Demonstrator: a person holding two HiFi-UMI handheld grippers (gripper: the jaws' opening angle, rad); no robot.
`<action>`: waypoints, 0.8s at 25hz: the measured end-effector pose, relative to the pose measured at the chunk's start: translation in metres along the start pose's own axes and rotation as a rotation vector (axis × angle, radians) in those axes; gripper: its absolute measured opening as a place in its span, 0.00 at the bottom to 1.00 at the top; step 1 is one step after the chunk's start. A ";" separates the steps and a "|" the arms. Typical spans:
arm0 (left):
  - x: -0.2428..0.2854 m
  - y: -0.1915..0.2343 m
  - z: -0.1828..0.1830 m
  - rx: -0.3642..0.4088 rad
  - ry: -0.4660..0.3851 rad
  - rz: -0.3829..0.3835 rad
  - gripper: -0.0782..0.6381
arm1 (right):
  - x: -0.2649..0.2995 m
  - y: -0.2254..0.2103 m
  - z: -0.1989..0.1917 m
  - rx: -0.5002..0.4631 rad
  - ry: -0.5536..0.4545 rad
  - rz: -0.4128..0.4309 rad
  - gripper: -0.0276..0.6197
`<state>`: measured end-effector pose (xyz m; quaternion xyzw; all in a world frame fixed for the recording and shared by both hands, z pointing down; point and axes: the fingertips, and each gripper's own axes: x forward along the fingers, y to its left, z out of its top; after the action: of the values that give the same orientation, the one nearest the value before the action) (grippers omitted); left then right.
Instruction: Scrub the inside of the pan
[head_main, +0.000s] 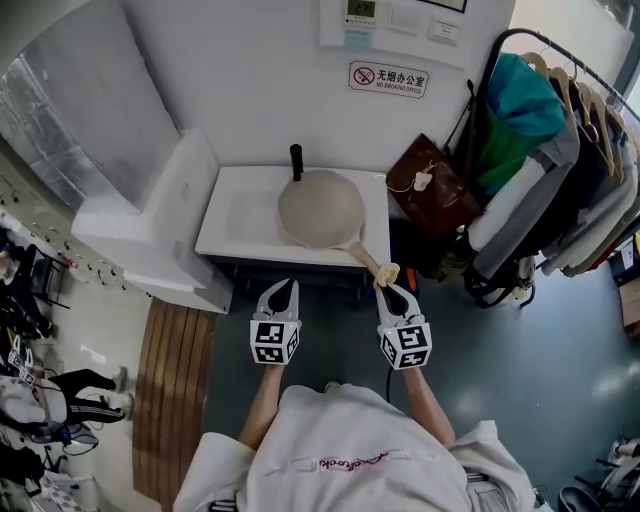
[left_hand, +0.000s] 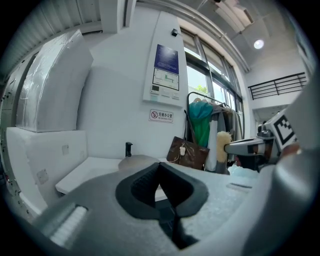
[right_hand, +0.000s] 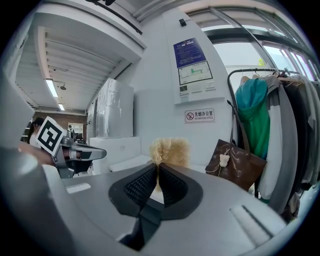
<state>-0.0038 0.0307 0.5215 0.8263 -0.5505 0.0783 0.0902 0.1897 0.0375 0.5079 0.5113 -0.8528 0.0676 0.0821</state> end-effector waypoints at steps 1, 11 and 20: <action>0.003 0.001 0.000 -0.001 0.000 0.002 0.11 | 0.004 -0.001 0.000 0.000 0.001 0.004 0.08; 0.008 0.008 -0.014 -0.023 0.014 0.026 0.11 | 0.018 0.001 -0.012 0.000 0.025 0.036 0.08; 0.001 0.001 -0.018 -0.021 0.025 0.022 0.11 | 0.013 0.009 -0.018 0.012 0.036 0.049 0.08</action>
<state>-0.0049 0.0333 0.5394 0.8180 -0.5593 0.0839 0.1051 0.1773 0.0340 0.5282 0.4895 -0.8630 0.0840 0.0927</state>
